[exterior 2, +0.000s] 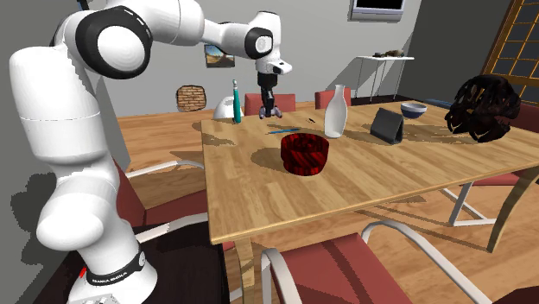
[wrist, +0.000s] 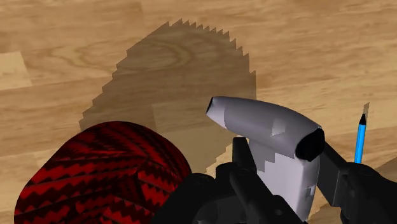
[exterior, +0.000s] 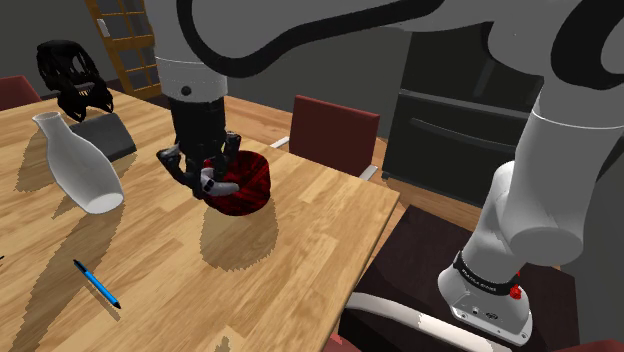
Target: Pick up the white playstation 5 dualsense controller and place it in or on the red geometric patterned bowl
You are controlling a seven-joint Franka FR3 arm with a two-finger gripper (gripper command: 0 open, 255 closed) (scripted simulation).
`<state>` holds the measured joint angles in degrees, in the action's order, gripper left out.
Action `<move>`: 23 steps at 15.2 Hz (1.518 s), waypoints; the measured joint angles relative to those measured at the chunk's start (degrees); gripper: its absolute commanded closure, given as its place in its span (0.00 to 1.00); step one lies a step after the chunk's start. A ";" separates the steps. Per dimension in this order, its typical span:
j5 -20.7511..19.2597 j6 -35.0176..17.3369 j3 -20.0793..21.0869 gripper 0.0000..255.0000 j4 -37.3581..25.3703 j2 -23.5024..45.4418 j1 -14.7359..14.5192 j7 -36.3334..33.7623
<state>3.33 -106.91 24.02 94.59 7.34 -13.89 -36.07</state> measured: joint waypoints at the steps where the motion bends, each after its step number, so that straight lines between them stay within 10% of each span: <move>1: 0.01 0.42 -0.36 1.00 -0.58 0.28 0.46 0.78; 13: -0.62 5.57 -5.62 1.00 -11.44 7.59 7.52 13.12; 23: -0.59 -1.18 -5.94 1.00 -5.16 8.21 8.00 14.34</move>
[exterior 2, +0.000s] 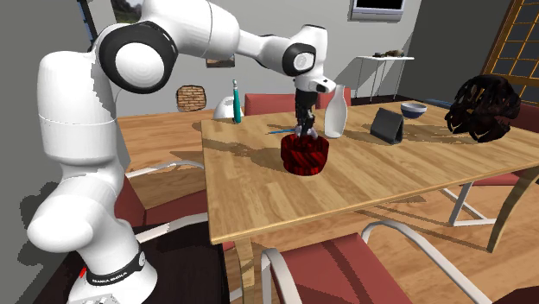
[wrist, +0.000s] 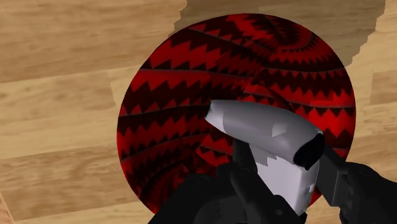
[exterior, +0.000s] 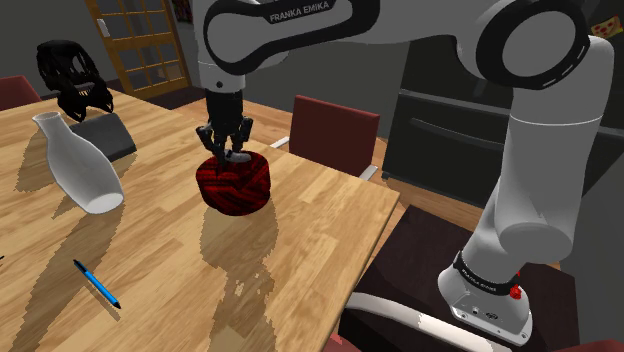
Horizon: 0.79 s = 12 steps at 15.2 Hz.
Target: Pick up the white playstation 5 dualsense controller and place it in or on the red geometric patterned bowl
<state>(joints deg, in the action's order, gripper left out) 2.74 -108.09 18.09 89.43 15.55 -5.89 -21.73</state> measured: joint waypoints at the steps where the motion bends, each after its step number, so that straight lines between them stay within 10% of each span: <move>1: -0.03 -0.83 0.00 1.00 0.72 0.11 -0.03 0.00; 10: -0.01 -3.55 -0.06 1.00 3.26 0.29 0.06 0.30; 11: -0.01 -3.56 -0.06 0.00 3.26 0.29 0.06 0.31; 12: -0.01 -3.56 -0.06 0.00 3.26 0.29 0.06 0.31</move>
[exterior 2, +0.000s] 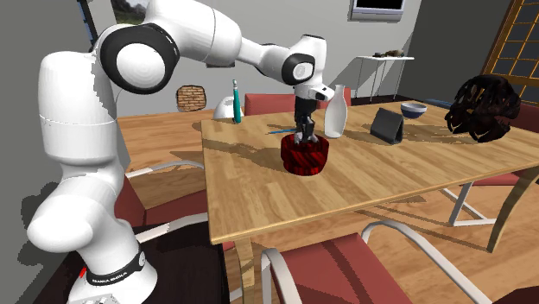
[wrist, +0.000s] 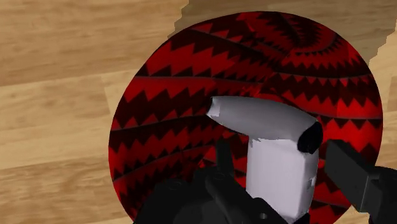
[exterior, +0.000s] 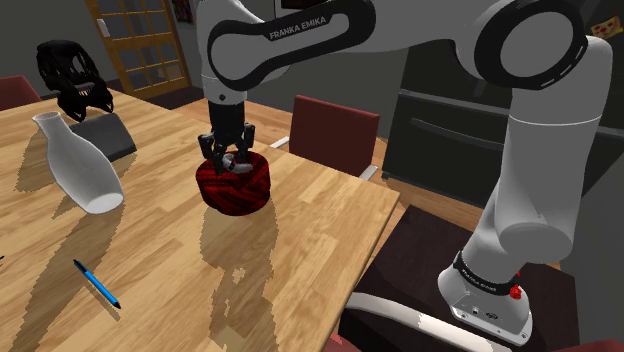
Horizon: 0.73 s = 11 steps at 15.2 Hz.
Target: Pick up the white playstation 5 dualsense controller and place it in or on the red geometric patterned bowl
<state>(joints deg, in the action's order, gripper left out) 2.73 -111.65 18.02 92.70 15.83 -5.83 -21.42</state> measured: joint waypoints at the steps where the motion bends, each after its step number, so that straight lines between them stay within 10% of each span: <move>1: 0.00 0.00 0.00 0.00 0.00 0.00 0.00 0.00; 11: 0.23 6.54 -0.10 0.00 -5.70 -0.90 0.42 0.18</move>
<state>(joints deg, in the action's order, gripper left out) 2.96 -105.10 17.92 87.00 14.94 -5.41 -21.24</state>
